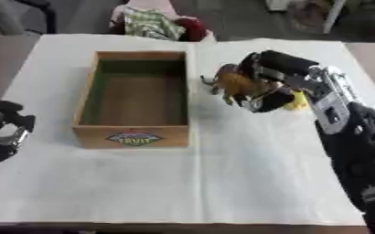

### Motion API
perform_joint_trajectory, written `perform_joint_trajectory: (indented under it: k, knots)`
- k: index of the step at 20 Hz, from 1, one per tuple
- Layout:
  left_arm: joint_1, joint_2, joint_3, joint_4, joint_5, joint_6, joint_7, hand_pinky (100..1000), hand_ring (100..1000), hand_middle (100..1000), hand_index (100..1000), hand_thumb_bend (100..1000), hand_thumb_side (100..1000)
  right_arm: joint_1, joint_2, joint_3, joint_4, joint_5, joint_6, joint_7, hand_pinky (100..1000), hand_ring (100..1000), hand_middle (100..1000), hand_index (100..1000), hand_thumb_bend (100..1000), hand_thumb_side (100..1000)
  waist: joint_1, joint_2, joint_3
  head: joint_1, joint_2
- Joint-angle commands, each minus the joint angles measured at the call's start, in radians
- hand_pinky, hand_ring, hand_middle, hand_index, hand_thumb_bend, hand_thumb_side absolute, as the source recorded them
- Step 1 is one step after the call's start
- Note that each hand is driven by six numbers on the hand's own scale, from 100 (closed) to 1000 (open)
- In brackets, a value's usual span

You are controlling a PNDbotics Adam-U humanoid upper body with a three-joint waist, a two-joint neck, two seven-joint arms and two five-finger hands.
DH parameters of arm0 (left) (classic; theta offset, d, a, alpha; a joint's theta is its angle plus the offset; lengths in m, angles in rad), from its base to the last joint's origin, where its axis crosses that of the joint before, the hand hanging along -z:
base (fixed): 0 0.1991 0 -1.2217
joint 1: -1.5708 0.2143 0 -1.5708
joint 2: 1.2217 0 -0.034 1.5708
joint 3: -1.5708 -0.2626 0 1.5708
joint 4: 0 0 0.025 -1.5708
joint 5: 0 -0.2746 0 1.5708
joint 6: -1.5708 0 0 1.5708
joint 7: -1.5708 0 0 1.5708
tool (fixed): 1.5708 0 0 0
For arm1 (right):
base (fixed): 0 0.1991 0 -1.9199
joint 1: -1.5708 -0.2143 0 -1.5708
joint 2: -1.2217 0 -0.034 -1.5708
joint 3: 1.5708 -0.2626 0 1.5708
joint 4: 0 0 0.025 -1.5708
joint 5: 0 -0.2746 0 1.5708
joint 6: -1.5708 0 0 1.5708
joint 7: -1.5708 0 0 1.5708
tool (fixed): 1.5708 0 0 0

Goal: Pick up objects on the table and place them in the box.

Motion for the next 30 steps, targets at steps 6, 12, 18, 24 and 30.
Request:
perform_joint_trajectory:
  k: [6, 12, 18, 24, 30]
  knots:
    - [-0.015, 0.021, -0.008, -0.015, 0.006, -0.001, -0.011, 752, 490, 447, 625, 317, 100, -0.171, 0.068, 0.021, 0.057, 0.039, -0.169, 0.099, 670, 477, 399, 580, 100, 417, -0.003, -0.016, 0.029, -0.013, -0.008]
    - [-0.031, 0.016, -0.018, -0.017, 0.013, -0.002, -0.022, 752, 489, 447, 625, 318, 100, -0.23, 0.174, 0.004, 0.167, 0.108, -0.168, 0.098, 665, 477, 396, 580, 100, 391, 0.0, -0.012, 0.062, -0.027, -0.014]
    - [-0.05, 0.007, -0.029, -0.019, 0.021, -0.002, -0.033, 752, 489, 446, 624, 320, 100, -0.237, 0.291, -0.026, 0.262, 0.263, -0.143, 0.081, 660, 476, 395, 581, 100, 385, 0.007, -0.004, 0.098, -0.049, -0.025]
    - [-0.061, 0.001, -0.034, -0.019, 0.024, -0.001, -0.038, 752, 489, 446, 624, 320, 100, -0.204, 0.36, -0.032, 0.351, 0.437, -0.14, 0.049, 667, 512, 444, 633, 100, 421, 0.01, 0.003, 0.111, -0.056, -0.03]
    - [-0.061, -0.001, -0.035, -0.018, 0.024, 0.0, -0.04, 752, 489, 446, 624, 322, 100, -0.19, 0.365, -0.055, 0.394, 0.554, -0.12, -0.008, 732, 743, 744, 864, 103, 449, 0.01, 0.003, 0.108, -0.054, -0.03]
